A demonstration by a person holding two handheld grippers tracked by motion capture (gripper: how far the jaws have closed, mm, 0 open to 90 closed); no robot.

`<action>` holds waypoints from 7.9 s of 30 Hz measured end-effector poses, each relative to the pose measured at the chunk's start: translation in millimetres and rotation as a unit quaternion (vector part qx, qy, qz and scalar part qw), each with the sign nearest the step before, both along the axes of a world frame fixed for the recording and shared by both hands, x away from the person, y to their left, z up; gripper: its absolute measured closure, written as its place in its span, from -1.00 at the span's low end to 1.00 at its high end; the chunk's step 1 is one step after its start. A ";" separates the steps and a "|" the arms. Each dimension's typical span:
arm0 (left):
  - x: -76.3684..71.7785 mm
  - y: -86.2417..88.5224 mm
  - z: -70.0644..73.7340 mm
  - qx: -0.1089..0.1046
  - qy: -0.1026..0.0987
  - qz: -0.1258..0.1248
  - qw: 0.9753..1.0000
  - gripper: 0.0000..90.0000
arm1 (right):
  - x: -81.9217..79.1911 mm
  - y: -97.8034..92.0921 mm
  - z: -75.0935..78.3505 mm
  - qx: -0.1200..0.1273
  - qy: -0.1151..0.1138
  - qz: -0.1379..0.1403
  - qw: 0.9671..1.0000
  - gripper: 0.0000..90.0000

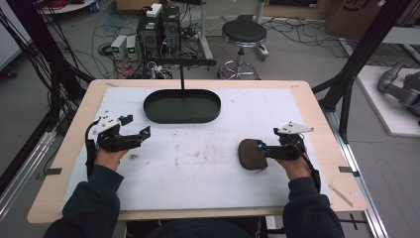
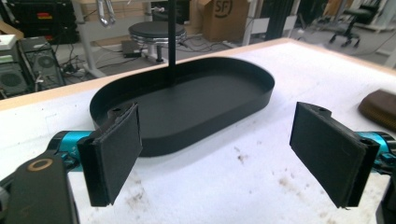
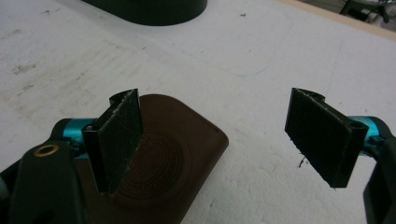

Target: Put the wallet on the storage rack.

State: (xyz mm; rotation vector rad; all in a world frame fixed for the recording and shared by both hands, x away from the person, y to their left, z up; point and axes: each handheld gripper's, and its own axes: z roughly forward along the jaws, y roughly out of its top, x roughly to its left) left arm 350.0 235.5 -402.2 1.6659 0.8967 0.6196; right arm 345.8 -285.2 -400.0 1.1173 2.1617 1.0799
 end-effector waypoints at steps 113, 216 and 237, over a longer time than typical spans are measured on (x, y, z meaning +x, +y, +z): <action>-1.6 10.5 -15.5 -0.003 0.045 0.013 0.999 -0.54 | -22.9 55.3 16.0 -0.096 -0.052 0.101 0.989 0.47; -20.6 12.6 -14.8 -0.028 0.012 -0.027 0.999 -0.61 | 94.0 75.9 51.3 0.021 -0.026 0.071 0.997 -0.39; -15.6 15.8 -6.2 -0.039 -0.009 -0.008 0.999 -0.61 | -3.3 -14.9 10.8 0.036 -0.073 0.014 0.997 -0.54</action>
